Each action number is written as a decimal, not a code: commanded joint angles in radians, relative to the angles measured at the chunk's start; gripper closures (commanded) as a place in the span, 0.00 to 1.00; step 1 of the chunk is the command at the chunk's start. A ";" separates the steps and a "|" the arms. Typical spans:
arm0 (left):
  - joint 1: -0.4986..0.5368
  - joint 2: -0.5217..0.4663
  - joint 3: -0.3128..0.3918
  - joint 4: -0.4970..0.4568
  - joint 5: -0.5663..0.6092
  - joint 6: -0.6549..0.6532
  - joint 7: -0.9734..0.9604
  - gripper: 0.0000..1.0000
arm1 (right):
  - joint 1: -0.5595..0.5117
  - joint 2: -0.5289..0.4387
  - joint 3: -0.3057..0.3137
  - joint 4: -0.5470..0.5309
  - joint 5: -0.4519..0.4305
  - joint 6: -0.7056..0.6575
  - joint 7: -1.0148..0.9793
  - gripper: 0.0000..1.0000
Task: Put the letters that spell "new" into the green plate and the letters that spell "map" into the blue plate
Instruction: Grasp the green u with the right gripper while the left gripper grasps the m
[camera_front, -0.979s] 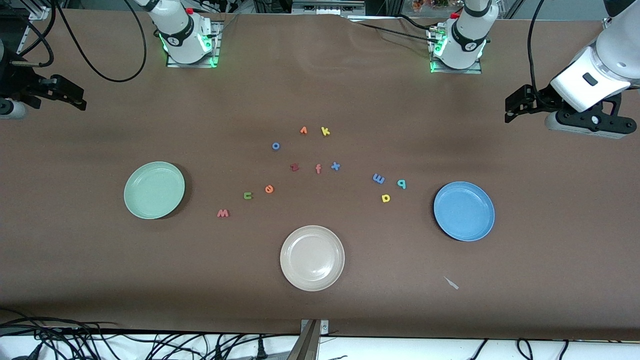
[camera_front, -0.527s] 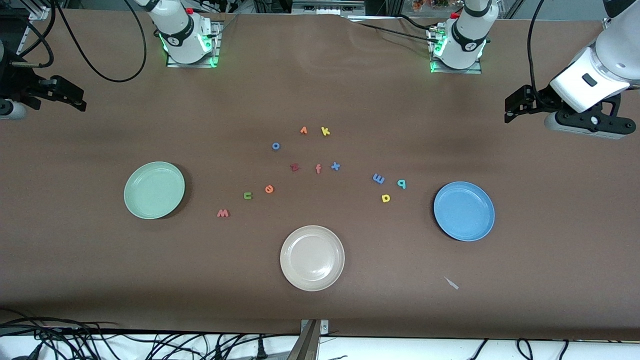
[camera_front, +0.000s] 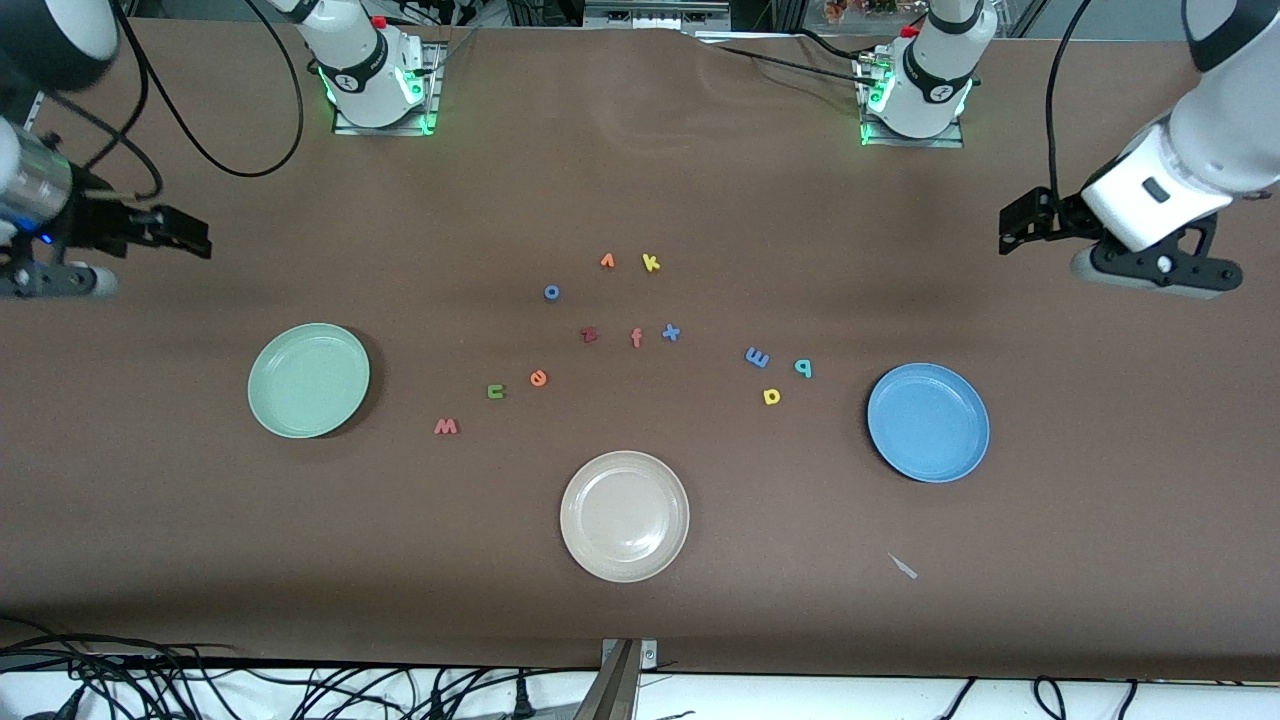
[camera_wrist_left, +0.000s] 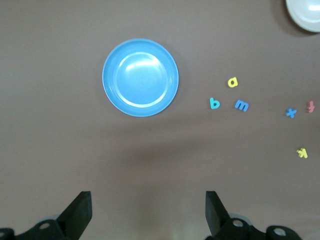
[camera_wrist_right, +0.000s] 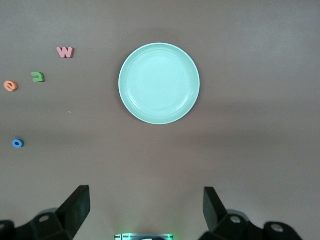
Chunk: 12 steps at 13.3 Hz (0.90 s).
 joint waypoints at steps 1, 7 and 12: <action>-0.002 0.031 -0.002 0.016 0.025 -0.025 -0.014 0.00 | 0.011 0.069 0.003 0.035 0.014 -0.006 0.009 0.00; -0.030 0.183 -0.003 0.040 0.011 0.039 -0.392 0.00 | 0.128 0.278 0.003 0.017 0.063 0.239 0.078 0.00; -0.151 0.335 -0.005 0.040 -0.038 0.208 -0.831 0.00 | 0.244 0.401 0.002 0.012 0.083 0.446 0.223 0.00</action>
